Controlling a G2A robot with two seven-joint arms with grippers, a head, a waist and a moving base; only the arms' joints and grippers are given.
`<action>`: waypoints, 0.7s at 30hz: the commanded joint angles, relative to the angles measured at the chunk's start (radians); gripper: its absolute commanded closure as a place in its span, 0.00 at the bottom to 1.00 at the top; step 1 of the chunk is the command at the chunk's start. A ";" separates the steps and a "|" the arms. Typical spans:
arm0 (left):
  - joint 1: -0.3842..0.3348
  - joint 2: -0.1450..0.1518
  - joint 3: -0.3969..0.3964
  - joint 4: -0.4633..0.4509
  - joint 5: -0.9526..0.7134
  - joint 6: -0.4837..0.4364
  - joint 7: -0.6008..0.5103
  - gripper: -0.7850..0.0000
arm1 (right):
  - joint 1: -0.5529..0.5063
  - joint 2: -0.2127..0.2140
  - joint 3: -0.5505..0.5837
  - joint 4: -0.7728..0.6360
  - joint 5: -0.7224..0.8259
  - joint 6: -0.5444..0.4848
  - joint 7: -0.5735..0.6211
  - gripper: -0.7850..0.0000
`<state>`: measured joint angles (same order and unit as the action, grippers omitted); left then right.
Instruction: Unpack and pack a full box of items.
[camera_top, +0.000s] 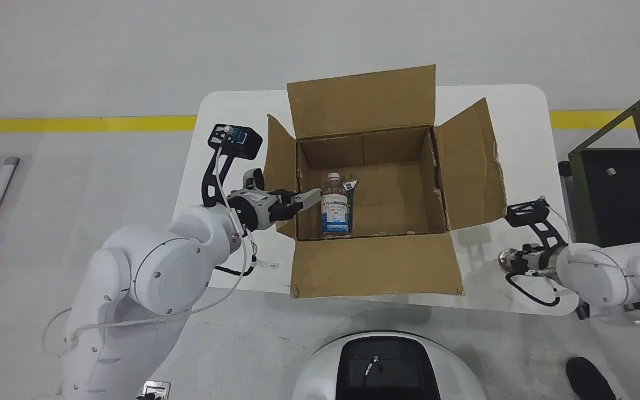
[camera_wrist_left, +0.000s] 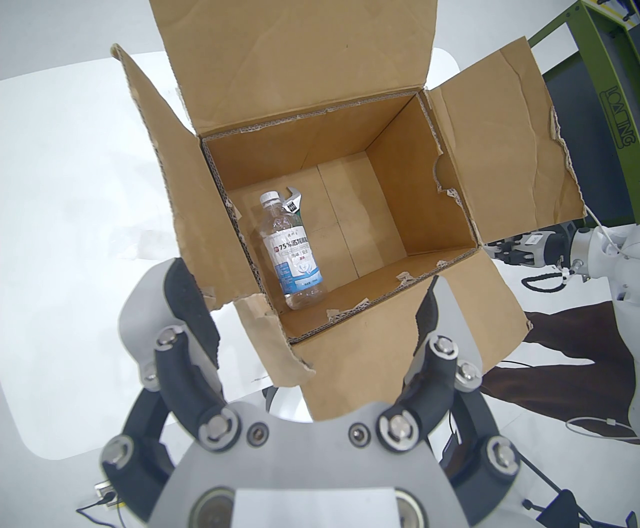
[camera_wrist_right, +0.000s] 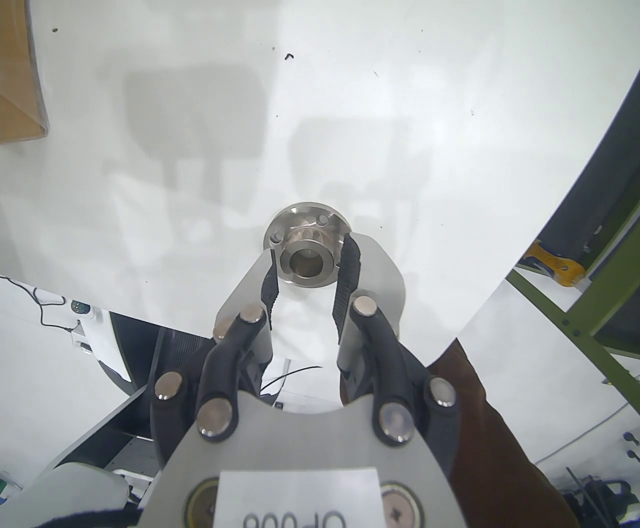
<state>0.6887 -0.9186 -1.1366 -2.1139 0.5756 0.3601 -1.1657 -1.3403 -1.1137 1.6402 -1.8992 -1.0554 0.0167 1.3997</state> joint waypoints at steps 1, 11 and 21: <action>0.000 0.000 0.000 0.000 0.000 0.000 0.000 0.00 | 0.001 0.001 -0.004 0.003 0.000 0.001 -0.002 0.63; 0.000 0.000 0.000 0.000 0.000 0.000 0.000 0.00 | 0.013 0.005 -0.028 0.031 -0.008 0.013 -0.012 0.65; 0.000 0.000 0.000 0.000 0.000 0.000 0.000 0.00 | 0.021 0.009 -0.041 0.046 -0.010 0.017 -0.016 0.84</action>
<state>0.6887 -0.9186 -1.1366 -2.1139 0.5756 0.3601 -1.1657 -1.3193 -1.1050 1.6000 -1.8530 -1.0642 0.0349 1.3835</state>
